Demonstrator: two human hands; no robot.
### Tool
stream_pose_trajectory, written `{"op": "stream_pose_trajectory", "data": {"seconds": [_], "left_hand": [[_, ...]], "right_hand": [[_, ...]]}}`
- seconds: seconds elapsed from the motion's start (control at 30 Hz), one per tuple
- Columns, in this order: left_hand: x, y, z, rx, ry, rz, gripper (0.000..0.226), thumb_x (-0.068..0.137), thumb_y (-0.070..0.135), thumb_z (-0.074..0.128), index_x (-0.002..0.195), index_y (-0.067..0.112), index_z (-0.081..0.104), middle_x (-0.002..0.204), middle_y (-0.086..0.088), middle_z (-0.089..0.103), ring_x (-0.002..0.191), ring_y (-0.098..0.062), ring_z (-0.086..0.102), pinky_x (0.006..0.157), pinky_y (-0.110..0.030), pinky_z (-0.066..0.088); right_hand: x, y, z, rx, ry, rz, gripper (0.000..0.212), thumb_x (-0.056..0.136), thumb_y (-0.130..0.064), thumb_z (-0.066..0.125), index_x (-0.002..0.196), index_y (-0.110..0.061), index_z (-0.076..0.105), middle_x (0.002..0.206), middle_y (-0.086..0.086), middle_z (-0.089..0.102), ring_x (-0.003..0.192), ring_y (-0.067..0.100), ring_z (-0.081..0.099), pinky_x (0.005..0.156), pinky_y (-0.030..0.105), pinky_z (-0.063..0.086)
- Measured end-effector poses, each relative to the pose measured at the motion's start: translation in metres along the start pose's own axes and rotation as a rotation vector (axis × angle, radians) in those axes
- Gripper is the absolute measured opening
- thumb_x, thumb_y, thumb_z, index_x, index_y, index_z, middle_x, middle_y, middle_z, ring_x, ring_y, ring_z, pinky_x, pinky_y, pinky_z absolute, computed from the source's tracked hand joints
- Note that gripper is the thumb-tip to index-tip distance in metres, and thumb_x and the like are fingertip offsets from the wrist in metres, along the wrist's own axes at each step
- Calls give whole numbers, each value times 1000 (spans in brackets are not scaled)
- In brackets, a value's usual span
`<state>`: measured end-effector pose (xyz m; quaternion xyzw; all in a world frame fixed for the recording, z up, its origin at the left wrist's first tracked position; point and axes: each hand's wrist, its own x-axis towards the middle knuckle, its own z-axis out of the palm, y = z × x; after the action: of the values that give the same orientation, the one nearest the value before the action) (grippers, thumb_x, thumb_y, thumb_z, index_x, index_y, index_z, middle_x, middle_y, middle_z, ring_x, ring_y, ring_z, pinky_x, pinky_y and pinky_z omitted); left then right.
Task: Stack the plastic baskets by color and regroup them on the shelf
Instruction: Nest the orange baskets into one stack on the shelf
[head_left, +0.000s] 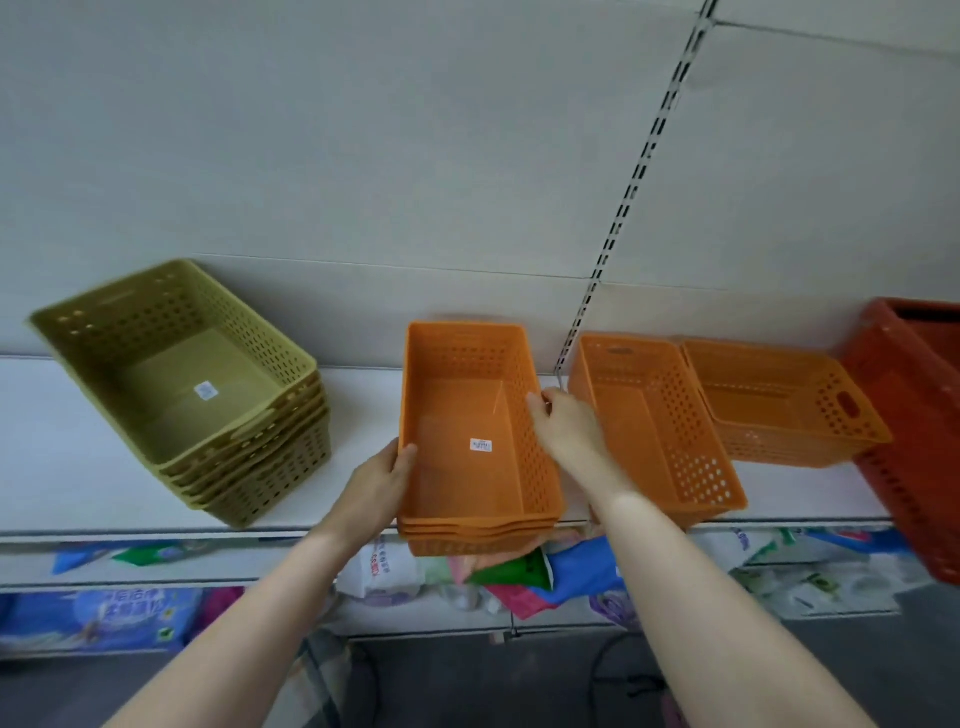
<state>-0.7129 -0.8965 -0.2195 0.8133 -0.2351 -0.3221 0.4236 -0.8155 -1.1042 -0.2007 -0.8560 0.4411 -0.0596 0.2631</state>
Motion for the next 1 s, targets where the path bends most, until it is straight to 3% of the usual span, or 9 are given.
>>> {"op": "stream_pose_trajectory", "data": {"seconds": [0.07, 0.13, 0.23, 0.43, 0.6, 0.7, 0.77, 0.87, 1.0], "left_hand": [[0, 3, 6, 29, 44, 19, 47, 103, 42, 29, 138, 17, 48, 131, -11, 60, 116, -29, 58, 96, -35, 44], [-1, 2, 10, 39, 81, 38, 45, 104, 40, 29, 141, 21, 45, 133, -10, 59, 118, -30, 57, 96, -37, 44], [1, -1, 12, 47, 144, 86, 41, 104, 36, 29, 143, 32, 39, 132, -5, 59, 118, -29, 57, 95, -39, 45], [0, -1, 12, 41, 161, 113, 41, 104, 34, 32, 144, 40, 36, 130, 1, 60, 116, -28, 57, 87, -34, 43], [-4, -1, 2, 29, 84, 130, 41, 102, 39, 34, 143, 38, 39, 135, -2, 59, 119, -28, 57, 95, -38, 46], [-9, -1, -4, 8, 34, 120, 37, 103, 35, 36, 139, 39, 43, 132, -3, 60, 116, -27, 59, 93, -36, 47], [-12, -3, -9, -49, -9, 104, 37, 102, 36, 37, 137, 46, 44, 130, -2, 62, 113, -25, 61, 97, -44, 50], [-11, -6, -16, -124, -58, 73, 40, 102, 38, 38, 141, 36, 46, 128, -5, 64, 112, -24, 62, 96, -49, 52], [-21, 0, -20, -294, -83, 14, 38, 103, 29, 39, 139, 24, 49, 122, -5, 64, 114, -25, 60, 100, -48, 49]], "right_hand": [[-2, 18, -11, -83, 159, -17, 34, 101, -32, 45, 126, -13, 57, 124, 11, 61, 118, 33, 56, 92, 40, 48], [-7, 38, -19, -239, 113, 80, 41, 97, -31, 53, 133, -11, 49, 134, 15, 55, 123, 36, 52, 95, 45, 46], [-15, 61, -17, -280, -136, 185, 41, 94, -19, 60, 133, -11, 47, 126, 16, 62, 115, 36, 61, 90, 42, 49], [-34, 49, -46, -131, 80, 71, 32, 86, -6, 57, 116, -16, 61, 101, 12, 71, 92, 34, 69, 80, 39, 57], [-66, -7, -88, -195, 92, -52, 48, 87, -4, 49, 131, -21, 56, 108, 17, 68, 98, 39, 66, 81, 39, 54], [-91, -42, -110, -330, 227, -186, 39, 88, -3, 48, 122, -17, 60, 101, 22, 70, 97, 44, 65, 77, 40, 51], [-105, -63, -116, -336, 273, -235, 42, 89, -3, 47, 126, -20, 59, 103, 23, 70, 98, 46, 64, 78, 41, 49], [-115, -91, -106, -319, 249, -300, 49, 89, -3, 47, 134, -21, 56, 108, 23, 70, 102, 45, 63, 83, 43, 51], [-116, -108, -64, -239, 96, -310, 35, 88, -13, 51, 121, -19, 62, 107, 19, 70, 103, 43, 63, 85, 42, 51]]}}
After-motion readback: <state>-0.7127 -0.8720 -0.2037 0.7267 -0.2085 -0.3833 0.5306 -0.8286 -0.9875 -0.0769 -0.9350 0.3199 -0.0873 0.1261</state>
